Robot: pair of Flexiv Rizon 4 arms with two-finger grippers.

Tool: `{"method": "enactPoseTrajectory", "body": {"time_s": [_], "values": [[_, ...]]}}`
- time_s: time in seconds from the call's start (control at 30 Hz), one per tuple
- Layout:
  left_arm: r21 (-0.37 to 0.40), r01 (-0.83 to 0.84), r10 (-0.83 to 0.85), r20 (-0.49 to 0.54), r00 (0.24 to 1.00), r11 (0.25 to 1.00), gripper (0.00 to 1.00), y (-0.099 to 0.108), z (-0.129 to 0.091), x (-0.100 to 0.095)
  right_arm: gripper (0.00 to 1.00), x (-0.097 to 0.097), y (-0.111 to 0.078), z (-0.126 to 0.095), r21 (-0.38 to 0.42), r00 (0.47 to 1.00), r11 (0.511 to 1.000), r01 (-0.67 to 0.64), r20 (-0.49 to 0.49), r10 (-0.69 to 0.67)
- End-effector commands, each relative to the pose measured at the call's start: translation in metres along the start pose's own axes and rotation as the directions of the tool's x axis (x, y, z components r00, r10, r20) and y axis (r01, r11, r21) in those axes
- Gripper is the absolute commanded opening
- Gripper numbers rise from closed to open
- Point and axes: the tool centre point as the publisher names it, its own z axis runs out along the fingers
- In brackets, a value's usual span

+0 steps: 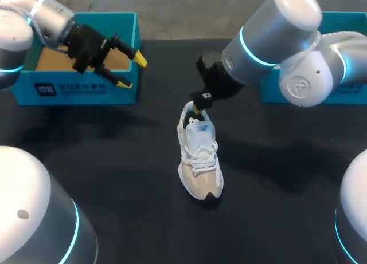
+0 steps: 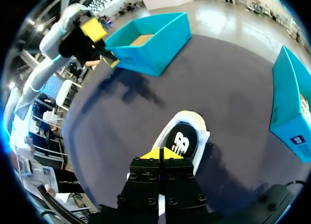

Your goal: Take the shoe out of the shoebox, open the shoe tongue, remove and reinsert the insole, then place the shoe into the shoebox

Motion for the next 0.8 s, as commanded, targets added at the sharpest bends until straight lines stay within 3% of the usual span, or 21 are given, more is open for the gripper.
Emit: {"method": "enactPoseTrajectory", "body": {"time_s": [0.03, 0.5, 0.8], "values": [[-0.007, -0.011, 0.011, -0.017, 1.000, 1.000, 1.00, -0.004, -0.020, -0.005, 0.00, 0.007, 0.000, 0.001, 0.013, 0.996, 1.000, -0.014, 0.092, 0.012], [0.020, -0.051, 0.053, -0.062, 0.997, 0.998, 1.00, -0.004, -0.052, -0.012, 0.00, 0.009, -0.002, -0.001, 0.018, 0.996, 1.000, -0.025, 0.092, 0.023], [-0.014, -0.053, 0.052, -0.086, 0.995, 0.999, 1.00, 0.000, -0.077, -0.011, 0.00, 0.009, -0.002, -0.001, 0.018, 0.996, 1.000, -0.025, 0.092, 0.023]]}}
